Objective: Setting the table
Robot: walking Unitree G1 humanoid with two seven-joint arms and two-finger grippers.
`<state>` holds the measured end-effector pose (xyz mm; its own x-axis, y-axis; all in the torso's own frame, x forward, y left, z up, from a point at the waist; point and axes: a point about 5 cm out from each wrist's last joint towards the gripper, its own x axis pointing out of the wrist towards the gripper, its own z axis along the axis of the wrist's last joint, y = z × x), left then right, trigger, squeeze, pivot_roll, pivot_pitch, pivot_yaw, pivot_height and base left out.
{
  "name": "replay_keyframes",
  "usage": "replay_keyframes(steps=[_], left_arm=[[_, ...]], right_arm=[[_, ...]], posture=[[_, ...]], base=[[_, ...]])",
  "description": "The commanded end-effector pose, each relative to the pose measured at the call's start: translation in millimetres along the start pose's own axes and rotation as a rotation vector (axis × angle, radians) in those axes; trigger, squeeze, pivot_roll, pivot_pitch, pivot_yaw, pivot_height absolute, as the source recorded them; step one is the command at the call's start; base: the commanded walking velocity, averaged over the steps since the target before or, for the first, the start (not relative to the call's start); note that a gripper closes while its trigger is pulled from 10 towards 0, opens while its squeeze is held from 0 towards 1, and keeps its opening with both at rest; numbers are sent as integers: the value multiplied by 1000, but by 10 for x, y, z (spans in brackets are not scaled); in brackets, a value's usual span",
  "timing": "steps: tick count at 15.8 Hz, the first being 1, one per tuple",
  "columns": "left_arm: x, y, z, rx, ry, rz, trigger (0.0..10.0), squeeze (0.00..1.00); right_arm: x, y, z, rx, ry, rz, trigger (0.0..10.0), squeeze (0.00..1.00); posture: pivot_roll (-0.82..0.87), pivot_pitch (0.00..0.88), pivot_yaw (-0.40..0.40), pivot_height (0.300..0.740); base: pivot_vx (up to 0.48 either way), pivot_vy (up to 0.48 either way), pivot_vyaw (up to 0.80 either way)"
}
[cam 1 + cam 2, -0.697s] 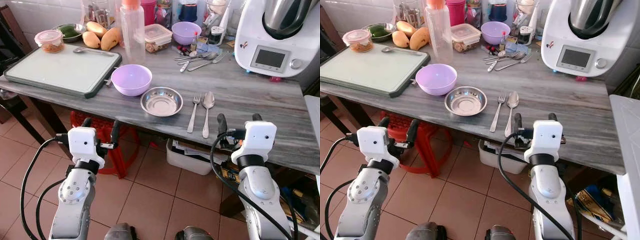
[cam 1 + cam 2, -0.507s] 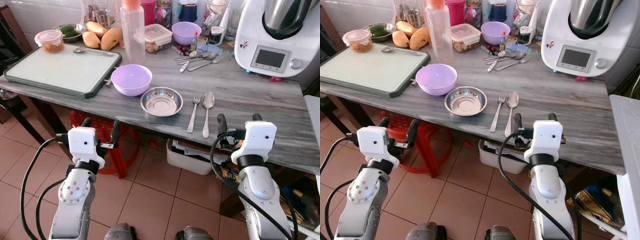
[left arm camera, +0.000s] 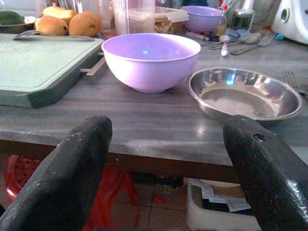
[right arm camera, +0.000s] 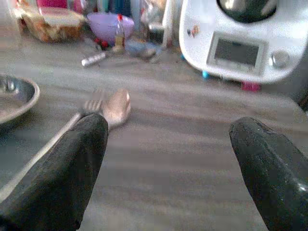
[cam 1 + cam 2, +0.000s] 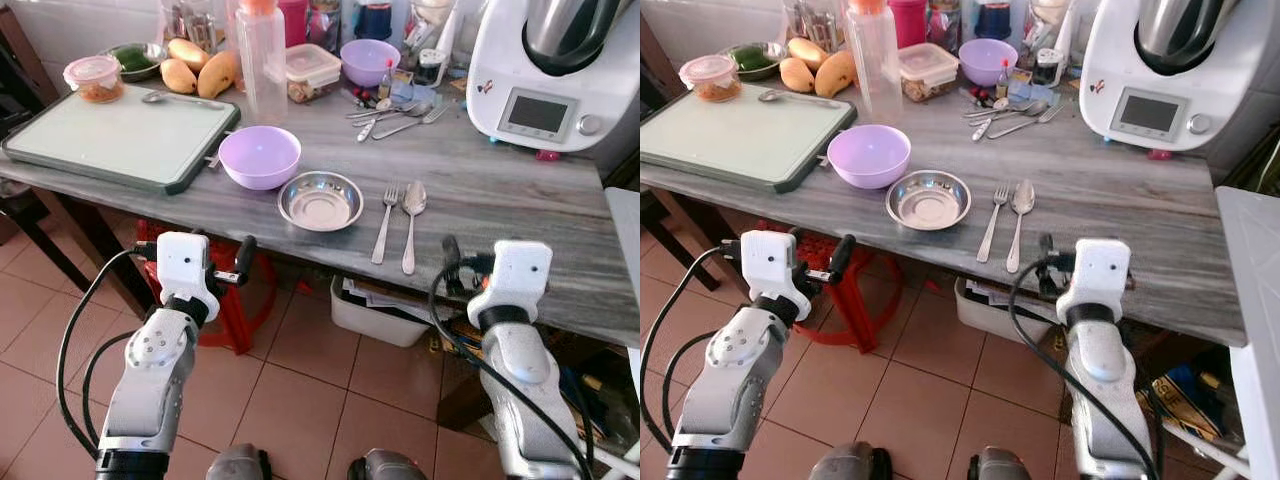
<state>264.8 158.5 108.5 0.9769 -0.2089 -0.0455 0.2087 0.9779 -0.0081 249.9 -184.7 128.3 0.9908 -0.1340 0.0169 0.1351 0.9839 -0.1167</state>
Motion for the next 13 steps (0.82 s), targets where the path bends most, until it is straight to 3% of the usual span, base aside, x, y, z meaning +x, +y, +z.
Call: replay_keyframes(steps=[1,2,5,8,10,13], left_arm=[[-4,13,34,21,-20,6,10000,0],[-42,42,50,26,-67,26,10000,0],[-121,120,-78,-1,-47,81,10000,0],[-141,89,-86,64,-56,96,10000,0],[-118,35,-87,22,-52,66,10000,0],[-95,17,-75,26,-58,69,10000,0]], right_arm=[[18,-28,53,-19,-36,-8,10000,0],[-15,-50,106,-52,-90,-9,10000,0],[-117,-54,60,-65,-119,16,10000,0],[-133,-37,36,-71,-118,20,10000,0],[-122,-7,41,-51,-120,24,10000,0],[-116,-5,18,-41,-99,27,10000,0]], posture=[[-28,0,12,740],[-28,0,11,740],[-29,0,8,740],[-28,0,6,740],[-28,0,6,740],[-32,0,6,740]], base=[[0,0,0],[0,0,0],[0,0,0],[0,0,0],[0,0,0],[0,0,-331]])
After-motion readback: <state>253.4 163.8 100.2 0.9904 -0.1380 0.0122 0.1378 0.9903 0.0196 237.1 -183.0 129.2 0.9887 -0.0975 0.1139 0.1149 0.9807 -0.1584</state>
